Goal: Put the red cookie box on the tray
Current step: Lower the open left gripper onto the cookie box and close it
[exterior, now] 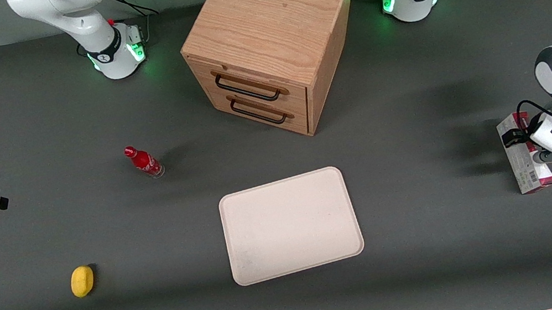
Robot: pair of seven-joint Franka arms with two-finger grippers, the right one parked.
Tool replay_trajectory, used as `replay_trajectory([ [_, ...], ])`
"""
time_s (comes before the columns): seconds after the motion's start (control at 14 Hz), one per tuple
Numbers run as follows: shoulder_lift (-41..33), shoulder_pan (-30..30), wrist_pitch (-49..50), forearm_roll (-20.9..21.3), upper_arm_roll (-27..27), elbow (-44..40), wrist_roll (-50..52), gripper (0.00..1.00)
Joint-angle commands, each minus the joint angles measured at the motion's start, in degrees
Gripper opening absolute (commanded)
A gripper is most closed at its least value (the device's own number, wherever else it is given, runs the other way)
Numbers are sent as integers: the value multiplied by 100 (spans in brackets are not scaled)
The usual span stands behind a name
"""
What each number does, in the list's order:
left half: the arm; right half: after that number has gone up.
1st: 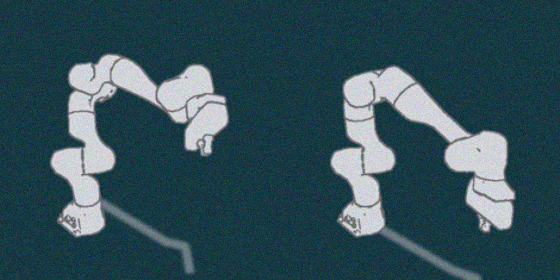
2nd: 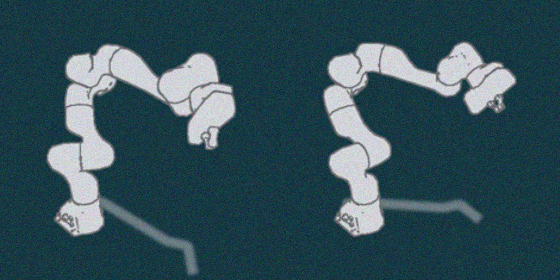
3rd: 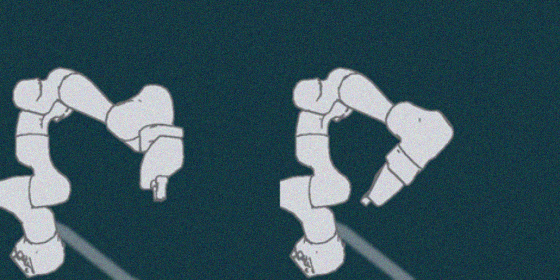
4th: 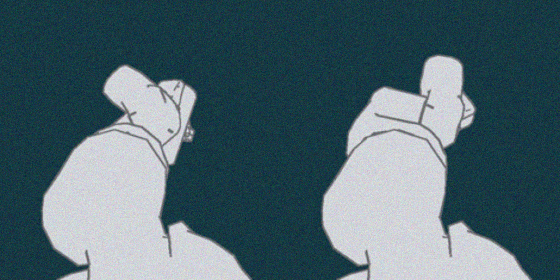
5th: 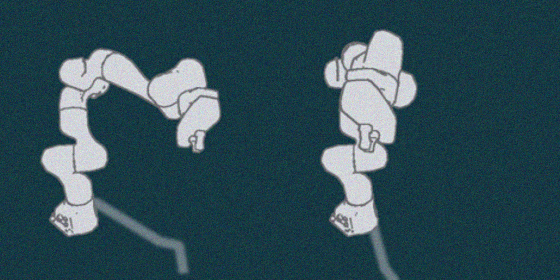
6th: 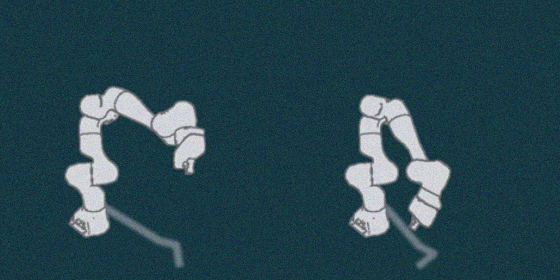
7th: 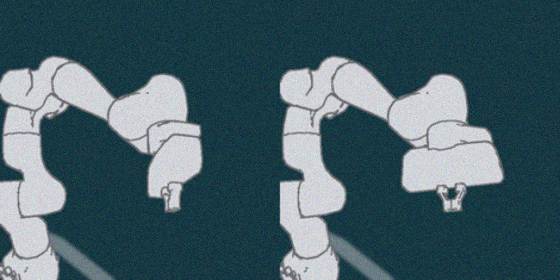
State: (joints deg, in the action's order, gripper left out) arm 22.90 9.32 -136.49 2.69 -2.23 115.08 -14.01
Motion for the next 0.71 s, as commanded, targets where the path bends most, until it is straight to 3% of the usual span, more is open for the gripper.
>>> replay_trajectory([
  [0.0,-22,-9,140,65,-32,-56,-67,41],
  [0.14,-22,8,158,65,-32,-65,-128,0],
  [0.43,-66,-9,236,65,-32,-222,-111,0],
  [0.64,-241,-62,2118,65,-14,-1483,-120,0],
])
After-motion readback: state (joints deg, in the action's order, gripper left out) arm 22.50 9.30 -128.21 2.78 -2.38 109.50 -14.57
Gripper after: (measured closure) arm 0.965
